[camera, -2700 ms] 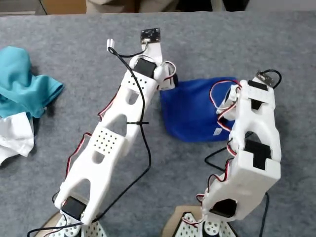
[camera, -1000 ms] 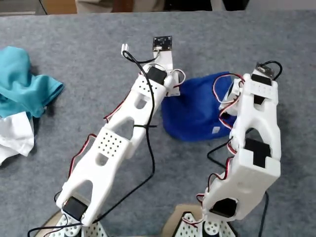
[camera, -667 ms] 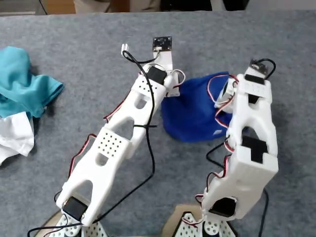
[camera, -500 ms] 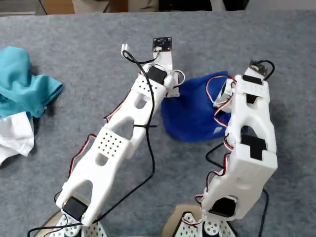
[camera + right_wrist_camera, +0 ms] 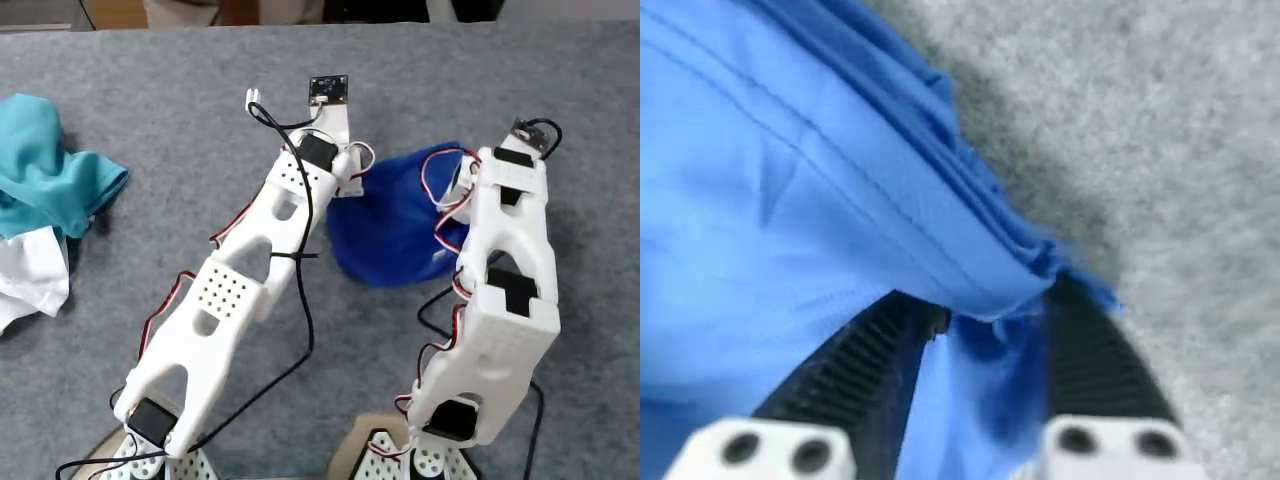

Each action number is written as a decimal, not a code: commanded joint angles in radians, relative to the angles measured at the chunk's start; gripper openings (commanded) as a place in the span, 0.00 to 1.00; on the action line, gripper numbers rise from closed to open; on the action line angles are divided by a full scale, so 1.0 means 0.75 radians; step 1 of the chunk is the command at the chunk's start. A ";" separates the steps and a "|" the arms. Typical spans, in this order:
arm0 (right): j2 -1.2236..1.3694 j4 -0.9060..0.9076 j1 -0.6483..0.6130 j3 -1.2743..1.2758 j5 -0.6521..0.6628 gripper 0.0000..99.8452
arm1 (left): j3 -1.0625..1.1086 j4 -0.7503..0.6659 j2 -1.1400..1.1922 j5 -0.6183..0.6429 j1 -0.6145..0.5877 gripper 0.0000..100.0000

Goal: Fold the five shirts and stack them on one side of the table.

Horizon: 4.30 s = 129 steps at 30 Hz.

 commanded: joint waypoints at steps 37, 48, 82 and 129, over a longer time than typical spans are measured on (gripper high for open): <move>-0.373 0.612 0.263 -0.199 0.117 0.00 | -0.489 0.354 -0.109 0.041 0.188 0.02; -0.637 0.411 0.858 0.138 0.378 0.00 | -0.489 0.125 -0.109 0.151 0.450 0.02; -0.666 0.368 1.486 0.294 0.927 0.46 | -0.491 0.078 -0.109 0.082 0.849 0.20; -1.124 0.759 0.005 0.085 0.757 0.01 | 0.816 0.571 -1.345 -0.579 -1.616 0.19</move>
